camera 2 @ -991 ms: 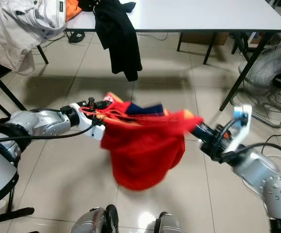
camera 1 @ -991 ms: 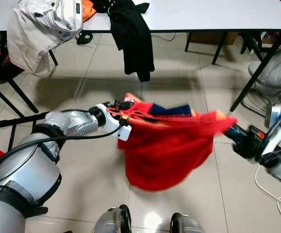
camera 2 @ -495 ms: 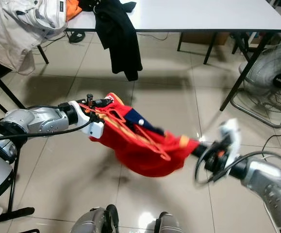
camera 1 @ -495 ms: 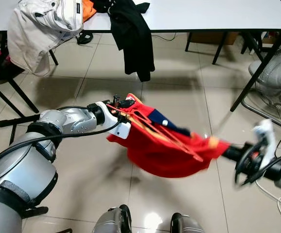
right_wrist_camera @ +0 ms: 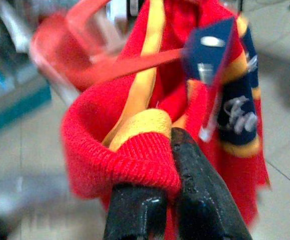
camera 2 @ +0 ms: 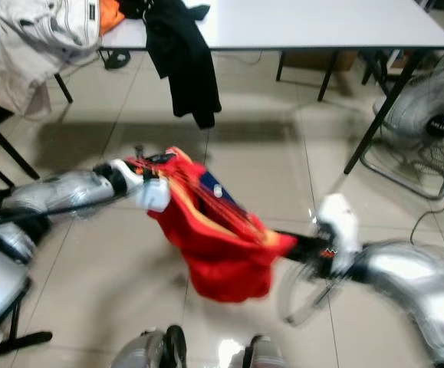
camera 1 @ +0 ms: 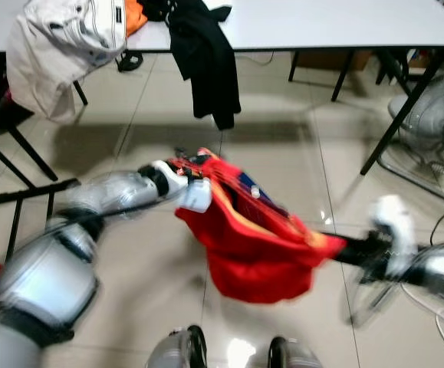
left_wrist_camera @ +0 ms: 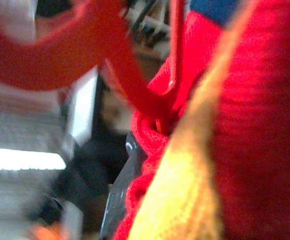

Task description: Hang hanger

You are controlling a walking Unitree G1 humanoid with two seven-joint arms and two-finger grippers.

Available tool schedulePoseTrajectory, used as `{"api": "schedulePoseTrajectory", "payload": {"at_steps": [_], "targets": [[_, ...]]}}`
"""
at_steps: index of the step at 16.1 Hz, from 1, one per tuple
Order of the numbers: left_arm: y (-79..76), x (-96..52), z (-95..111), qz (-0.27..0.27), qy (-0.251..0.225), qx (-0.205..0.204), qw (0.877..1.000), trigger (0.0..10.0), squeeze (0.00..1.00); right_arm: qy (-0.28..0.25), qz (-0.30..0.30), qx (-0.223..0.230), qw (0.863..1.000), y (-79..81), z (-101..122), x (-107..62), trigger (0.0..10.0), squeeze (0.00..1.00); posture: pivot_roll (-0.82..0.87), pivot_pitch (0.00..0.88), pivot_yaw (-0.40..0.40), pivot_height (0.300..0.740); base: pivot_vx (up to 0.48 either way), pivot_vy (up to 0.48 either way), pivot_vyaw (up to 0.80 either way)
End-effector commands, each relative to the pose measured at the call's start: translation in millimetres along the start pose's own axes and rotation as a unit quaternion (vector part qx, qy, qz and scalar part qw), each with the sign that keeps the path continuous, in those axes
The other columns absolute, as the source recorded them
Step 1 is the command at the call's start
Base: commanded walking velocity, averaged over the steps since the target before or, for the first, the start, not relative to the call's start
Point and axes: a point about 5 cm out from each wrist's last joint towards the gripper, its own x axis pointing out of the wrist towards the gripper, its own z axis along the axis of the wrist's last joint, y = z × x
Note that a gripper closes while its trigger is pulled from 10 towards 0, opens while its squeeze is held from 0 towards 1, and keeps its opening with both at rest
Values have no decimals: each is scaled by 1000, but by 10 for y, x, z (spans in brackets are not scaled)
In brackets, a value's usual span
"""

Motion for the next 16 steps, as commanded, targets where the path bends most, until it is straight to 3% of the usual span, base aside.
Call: {"api": "schedulePoseTrajectory", "payload": {"at_steps": [1,2,3,4,5,6,7,8,10,12,14,16], "targets": [[-94,-69,-115,16,46,-80,996,10000,0,12,-34,14,999,-54,-145,36,0,0,-261,130,57,740,0,0,0],[-170,-65,-101,20,51,-110,992,10000,0,16,-52,14,998,-83,-226,79,0,0,-261,132,56,740,0,0,0],[-346,-37,-62,40,73,-222,972,10000,0,12,-109,44,993,-177,-460,194,0,0,-259,133,56,740,0,0,0],[-379,-25,-56,47,82,-252,963,10000,0,11,-118,53,992,-195,-520,220,0,0,-258,133,56,740,0,0,0],[-494,27,-57,53,132,-343,929,10000,0,19,-143,66,987,-241,-684,329,0,0,-256,134,55,740,0,0,0],[-556,53,-25,50,139,-386,911,10000,0,20,-149,80,985,-249,-754,401,0,0,-254,132,55,740,0,0,0],[-591,67,-18,49,151,-404,901,10000,0,24,-150,78,985,-245,-783,441,0,0,-254,132,55,740,0,0,0],[-660,110,33,40,163,-445,880,10000,0,27,-153,71,985,-241,-810,509,0,0,-246,133,55,740,0,0,0],[-732,163,142,18,149,-468,871,10000,0,3,-155,72,985,-264,-776,557,0,0,-246,133,55,740,0,0,0],[-819,177,243,-9,125,-474,872,10000,0,-36,-138,104,984,-273,-710,559,0,0,-251,135,63,740,0,0,0],[-950,111,187,-23,164,-477,863,10000,0,-24,-117,109,987,-240,-754,542,0,0,-252,136,63,740,0,0,0],[-1067,20,105,-8,205,-512,834,10000,0,-32,-136,125,982,-271,-811,572,0,0,-229,138,65,740,0,0,0]]}}
